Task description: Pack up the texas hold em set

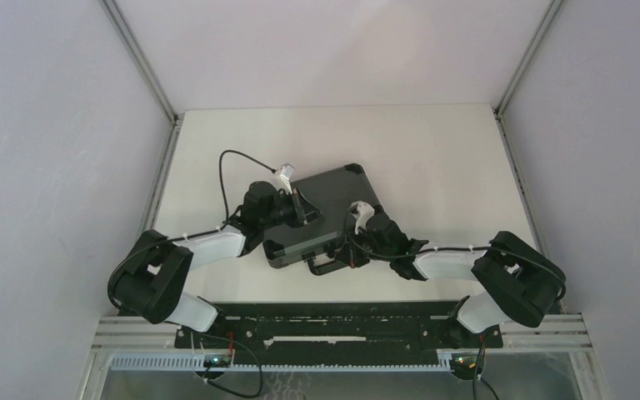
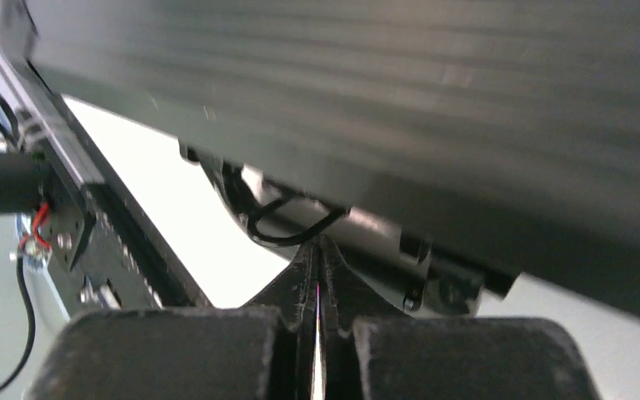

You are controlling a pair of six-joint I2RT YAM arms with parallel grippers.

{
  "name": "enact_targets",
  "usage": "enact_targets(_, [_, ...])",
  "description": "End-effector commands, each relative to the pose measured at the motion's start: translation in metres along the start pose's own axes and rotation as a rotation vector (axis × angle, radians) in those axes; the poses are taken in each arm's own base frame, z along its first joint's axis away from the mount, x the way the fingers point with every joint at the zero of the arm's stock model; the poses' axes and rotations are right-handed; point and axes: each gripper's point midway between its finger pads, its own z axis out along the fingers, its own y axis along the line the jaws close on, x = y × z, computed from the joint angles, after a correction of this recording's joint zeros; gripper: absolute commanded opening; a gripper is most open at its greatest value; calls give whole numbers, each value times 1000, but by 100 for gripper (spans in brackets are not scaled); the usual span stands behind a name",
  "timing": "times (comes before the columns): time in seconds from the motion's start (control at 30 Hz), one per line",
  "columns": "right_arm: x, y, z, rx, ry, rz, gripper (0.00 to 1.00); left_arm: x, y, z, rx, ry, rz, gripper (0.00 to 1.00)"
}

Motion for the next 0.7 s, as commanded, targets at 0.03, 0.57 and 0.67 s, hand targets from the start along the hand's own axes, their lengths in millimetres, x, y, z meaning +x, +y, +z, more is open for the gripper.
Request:
enact_targets(0.03, [-68, 10, -2, -4, -231, -50, 0, 54, 45, -15, -159, 161, -48, 0])
enact_targets(0.57, [-66, 20, 6, -27, -217, -62, 0, 55, 45, -15, -157, 168, -52, 0])
enact_targets(0.67, [-68, 24, 8, -44, -217, -61, 0, 56, 46, -15, -159, 170, -53, 0])
